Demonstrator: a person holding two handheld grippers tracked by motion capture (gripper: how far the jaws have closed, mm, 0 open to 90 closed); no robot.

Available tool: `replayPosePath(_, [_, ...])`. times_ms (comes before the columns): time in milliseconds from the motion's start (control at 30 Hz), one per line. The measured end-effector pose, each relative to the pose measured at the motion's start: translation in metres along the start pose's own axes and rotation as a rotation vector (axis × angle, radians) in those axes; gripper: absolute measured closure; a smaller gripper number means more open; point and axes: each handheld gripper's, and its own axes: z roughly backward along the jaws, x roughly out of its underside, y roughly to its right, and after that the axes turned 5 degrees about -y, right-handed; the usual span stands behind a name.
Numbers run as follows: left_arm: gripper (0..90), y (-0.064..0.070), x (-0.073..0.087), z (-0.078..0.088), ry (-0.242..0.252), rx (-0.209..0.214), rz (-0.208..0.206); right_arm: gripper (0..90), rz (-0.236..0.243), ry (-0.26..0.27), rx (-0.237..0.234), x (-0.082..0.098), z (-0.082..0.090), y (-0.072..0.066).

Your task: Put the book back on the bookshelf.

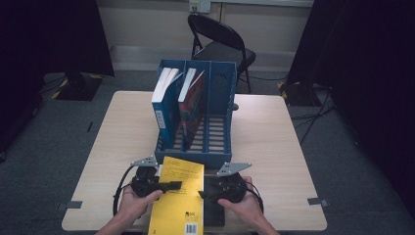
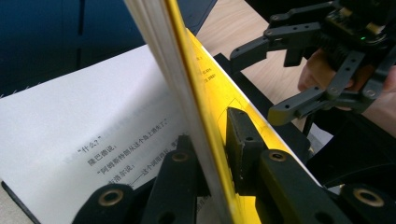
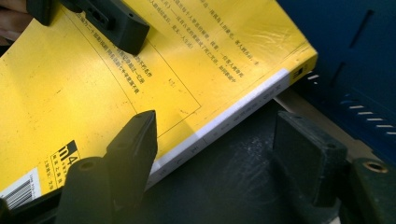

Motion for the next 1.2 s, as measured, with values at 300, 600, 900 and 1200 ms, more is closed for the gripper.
replayPosePath(300, [82.5,0.011,-0.001,0.003,0.012,0.000,-0.063,24.1,-0.008,0.001,-0.044,0.000,-0.004,-0.001])
replayPosePath(600, [83.6,0.022,-0.001,0.004,0.034,0.022,-0.113,16.7,-0.030,-0.003,-0.097,0.001,-0.006,0.002])
replayPosePath(900, [83.8,0.025,-0.002,0.004,0.037,0.034,-0.134,19.0,-0.016,0.003,-0.080,-0.002,-0.004,-0.005])
replayPosePath(1200, [85.9,0.026,-0.009,0.008,0.069,0.040,-0.132,34.8,-0.060,0.073,-0.059,-0.011,0.011,0.001])
